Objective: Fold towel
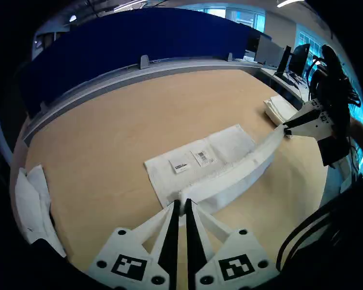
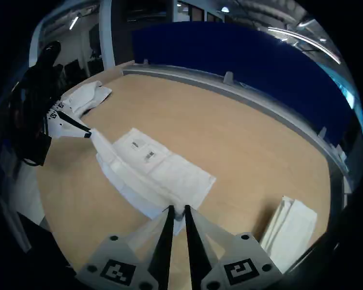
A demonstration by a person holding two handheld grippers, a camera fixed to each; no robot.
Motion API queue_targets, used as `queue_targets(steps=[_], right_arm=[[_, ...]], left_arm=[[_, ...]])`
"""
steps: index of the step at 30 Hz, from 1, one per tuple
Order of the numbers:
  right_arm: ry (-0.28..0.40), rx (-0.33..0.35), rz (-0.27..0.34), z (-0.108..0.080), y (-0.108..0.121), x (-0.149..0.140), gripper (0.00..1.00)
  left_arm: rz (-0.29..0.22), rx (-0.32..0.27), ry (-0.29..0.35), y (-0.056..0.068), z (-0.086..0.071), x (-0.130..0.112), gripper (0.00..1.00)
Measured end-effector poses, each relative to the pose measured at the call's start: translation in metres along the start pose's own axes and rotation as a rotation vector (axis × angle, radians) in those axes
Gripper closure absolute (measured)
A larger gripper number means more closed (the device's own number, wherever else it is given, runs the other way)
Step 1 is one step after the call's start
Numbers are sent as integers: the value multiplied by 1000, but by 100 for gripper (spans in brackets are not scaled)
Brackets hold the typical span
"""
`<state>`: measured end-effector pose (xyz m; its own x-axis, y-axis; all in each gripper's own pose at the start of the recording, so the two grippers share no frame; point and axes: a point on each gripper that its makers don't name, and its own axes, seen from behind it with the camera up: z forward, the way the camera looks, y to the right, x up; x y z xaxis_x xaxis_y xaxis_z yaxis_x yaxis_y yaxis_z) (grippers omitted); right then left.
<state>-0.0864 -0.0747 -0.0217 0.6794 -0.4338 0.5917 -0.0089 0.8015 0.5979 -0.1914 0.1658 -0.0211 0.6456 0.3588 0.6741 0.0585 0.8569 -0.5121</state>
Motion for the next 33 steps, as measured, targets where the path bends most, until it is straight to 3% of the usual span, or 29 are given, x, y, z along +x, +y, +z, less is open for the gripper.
queue_targets(steps=[11,24,33], right_arm=[[-12,0,2,11,7,0,84],[-49,2,16,45,23,1,84],[-71,1,42,59,26,-11,84]], left_arm=[[3,0,-5,-5,15,0,91],[35,18,-46,-23,51,6,91],[41,11,-68,-25,66,1,91]])
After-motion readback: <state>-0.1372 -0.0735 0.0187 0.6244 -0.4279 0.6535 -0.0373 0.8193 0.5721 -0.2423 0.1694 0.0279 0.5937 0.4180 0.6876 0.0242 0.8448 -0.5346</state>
